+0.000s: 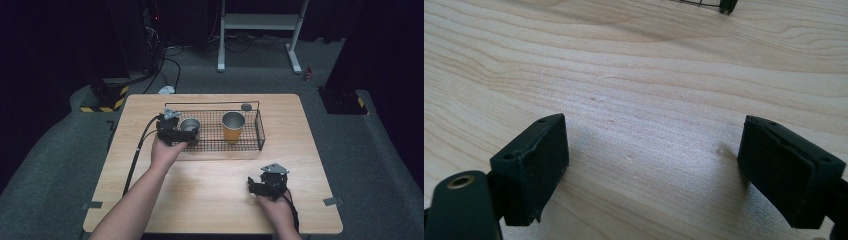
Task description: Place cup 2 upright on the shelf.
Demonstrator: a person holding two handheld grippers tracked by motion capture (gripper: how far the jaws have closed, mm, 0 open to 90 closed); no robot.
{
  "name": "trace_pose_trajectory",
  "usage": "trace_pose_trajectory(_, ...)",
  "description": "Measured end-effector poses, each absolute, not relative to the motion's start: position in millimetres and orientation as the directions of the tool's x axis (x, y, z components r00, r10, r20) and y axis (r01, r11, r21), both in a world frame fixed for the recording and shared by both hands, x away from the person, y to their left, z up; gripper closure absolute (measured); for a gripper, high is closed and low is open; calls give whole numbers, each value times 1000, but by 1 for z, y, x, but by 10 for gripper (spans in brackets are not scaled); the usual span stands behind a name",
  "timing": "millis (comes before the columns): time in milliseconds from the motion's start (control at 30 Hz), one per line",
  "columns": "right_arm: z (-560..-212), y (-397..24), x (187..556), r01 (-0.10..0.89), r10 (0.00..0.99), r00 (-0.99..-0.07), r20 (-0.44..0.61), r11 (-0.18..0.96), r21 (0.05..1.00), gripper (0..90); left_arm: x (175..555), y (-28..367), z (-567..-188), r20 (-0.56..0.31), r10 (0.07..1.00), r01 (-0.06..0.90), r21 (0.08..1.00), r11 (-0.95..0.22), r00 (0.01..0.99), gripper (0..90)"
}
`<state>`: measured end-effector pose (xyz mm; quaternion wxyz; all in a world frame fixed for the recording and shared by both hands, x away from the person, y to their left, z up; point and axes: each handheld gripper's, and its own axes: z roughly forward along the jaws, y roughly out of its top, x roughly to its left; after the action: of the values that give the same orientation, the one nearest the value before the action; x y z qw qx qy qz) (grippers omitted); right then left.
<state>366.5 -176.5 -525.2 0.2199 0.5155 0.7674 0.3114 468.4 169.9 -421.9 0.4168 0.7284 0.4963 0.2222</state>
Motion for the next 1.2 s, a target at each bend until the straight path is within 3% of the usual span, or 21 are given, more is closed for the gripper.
trace_pose_trajectory(800, -525, -176, 366, 652, 929, -370, -20, 275, 707, 130, 421, 202, -430, -101, 878, 538, 821, -192, 468, 43)
trace_pose_trajectory(1200, -525, -176, 366, 653, 929, -369, -19, 274, 706, 130, 385, 221, -475, -96, 856, 573, 780, -253, 508, 48)
